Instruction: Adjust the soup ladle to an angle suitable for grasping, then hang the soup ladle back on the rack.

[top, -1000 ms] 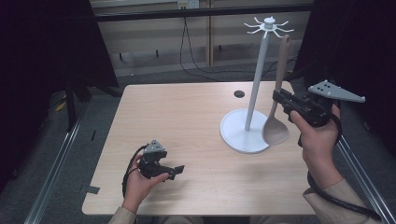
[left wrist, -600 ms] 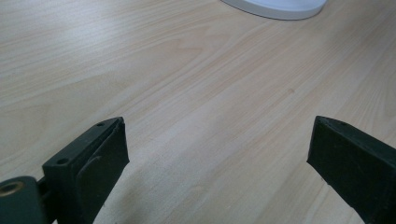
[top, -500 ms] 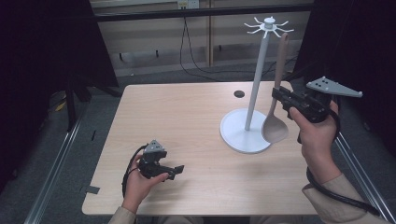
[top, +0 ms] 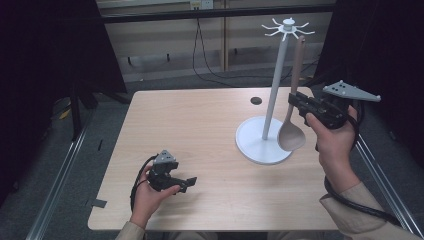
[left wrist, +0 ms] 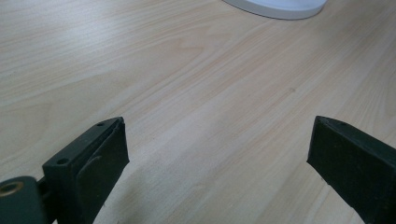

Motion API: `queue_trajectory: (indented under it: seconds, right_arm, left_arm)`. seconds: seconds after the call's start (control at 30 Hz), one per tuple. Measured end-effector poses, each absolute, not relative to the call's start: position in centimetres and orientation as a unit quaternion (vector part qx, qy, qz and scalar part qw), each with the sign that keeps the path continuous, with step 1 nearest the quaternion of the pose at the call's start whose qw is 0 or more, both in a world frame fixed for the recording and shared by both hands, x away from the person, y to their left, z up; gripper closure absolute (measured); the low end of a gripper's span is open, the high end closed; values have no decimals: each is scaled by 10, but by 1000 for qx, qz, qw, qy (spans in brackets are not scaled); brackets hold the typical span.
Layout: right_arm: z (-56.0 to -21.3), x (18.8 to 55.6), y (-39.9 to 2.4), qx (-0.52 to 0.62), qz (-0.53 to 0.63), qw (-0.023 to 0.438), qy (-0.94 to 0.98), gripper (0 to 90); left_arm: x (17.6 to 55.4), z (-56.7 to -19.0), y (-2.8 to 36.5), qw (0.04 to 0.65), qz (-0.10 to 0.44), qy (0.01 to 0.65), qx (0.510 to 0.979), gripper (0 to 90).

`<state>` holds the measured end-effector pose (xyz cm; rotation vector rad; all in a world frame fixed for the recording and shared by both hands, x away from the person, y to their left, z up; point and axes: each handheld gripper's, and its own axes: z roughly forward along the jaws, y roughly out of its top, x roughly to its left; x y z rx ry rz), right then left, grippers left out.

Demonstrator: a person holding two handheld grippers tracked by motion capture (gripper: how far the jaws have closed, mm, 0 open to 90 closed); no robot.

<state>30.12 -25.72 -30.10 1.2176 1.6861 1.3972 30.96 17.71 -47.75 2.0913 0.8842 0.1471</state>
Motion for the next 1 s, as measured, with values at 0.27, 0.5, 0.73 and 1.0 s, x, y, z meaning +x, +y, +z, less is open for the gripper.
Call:
queue_trajectory:
  seconds: [0.27,0.5,0.73,1.0]
  right_arm:
    - [-301,304,-256,465,528,313,638,790]
    - [-302,310,-253,468,526,311,638,790]
    - [-302,312,-251,471,525,310,638,790]
    - [-303,315,-248,471,529,304,636,790]
  left_arm:
    - [311,-476,175,420,60,349,836,49]
    - [312,-476,175,423,59,350,834,49]
    - [311,-477,174,420,59,350,835,49]
    - [311,-476,174,422,58,349,835,49]
